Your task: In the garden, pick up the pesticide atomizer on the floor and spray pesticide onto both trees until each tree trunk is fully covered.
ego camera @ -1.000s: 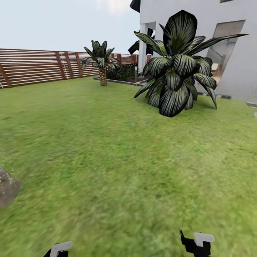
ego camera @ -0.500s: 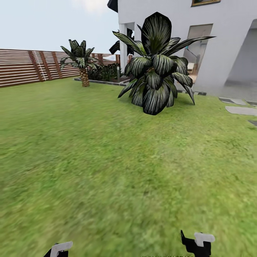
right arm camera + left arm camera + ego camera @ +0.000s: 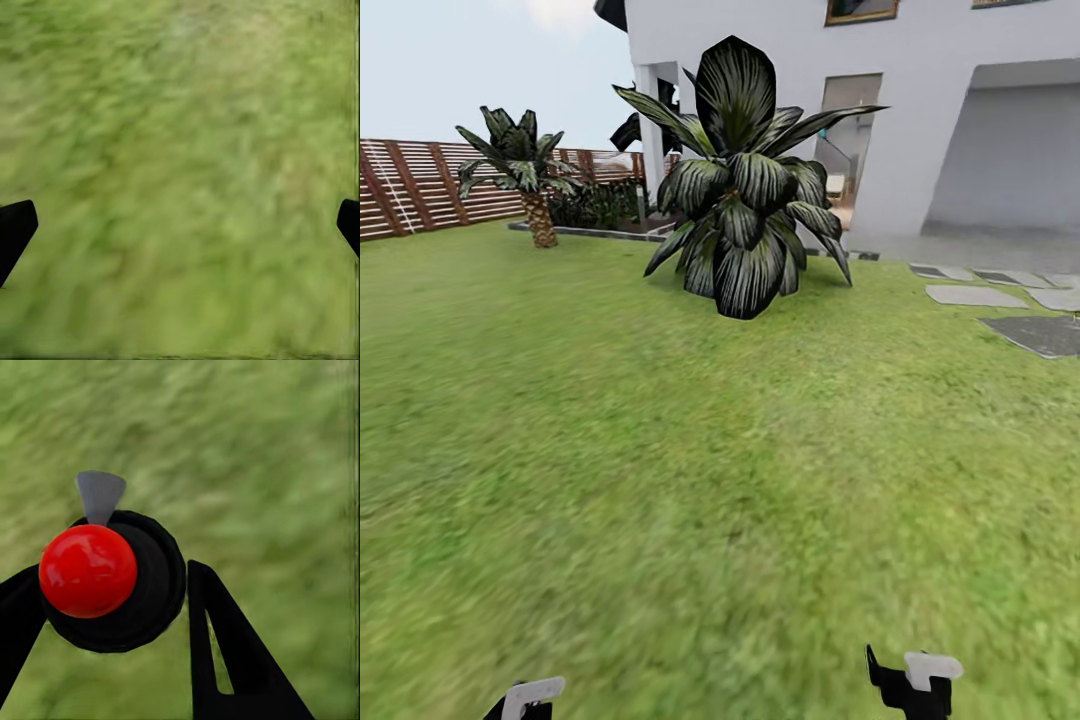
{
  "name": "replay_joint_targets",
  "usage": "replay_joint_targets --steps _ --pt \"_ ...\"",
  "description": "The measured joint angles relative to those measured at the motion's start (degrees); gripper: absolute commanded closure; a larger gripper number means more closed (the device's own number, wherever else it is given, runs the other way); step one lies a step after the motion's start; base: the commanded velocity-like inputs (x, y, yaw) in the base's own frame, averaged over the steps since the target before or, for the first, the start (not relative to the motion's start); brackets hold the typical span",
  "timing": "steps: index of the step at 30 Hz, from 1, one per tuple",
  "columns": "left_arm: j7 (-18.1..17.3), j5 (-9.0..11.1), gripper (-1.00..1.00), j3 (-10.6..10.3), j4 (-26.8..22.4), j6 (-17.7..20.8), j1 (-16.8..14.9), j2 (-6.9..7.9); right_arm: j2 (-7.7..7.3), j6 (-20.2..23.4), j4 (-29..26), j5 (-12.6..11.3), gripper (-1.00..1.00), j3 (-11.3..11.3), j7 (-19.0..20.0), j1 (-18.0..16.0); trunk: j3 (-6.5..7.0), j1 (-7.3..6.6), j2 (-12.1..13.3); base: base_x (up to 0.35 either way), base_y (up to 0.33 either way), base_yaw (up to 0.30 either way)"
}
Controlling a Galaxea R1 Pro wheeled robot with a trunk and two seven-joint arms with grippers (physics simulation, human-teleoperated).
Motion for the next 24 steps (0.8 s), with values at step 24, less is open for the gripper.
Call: replay_joint_targets --steps 24 --pt "-0.42 -0.06 1.00 0.08 0.00 -0.03 0.07 0.07 0.08 0.01 0.05 0.00 -1.00 0.00 0.02 0.00 0.00 0.00 0.00 0.000 -0.018 -0.300"
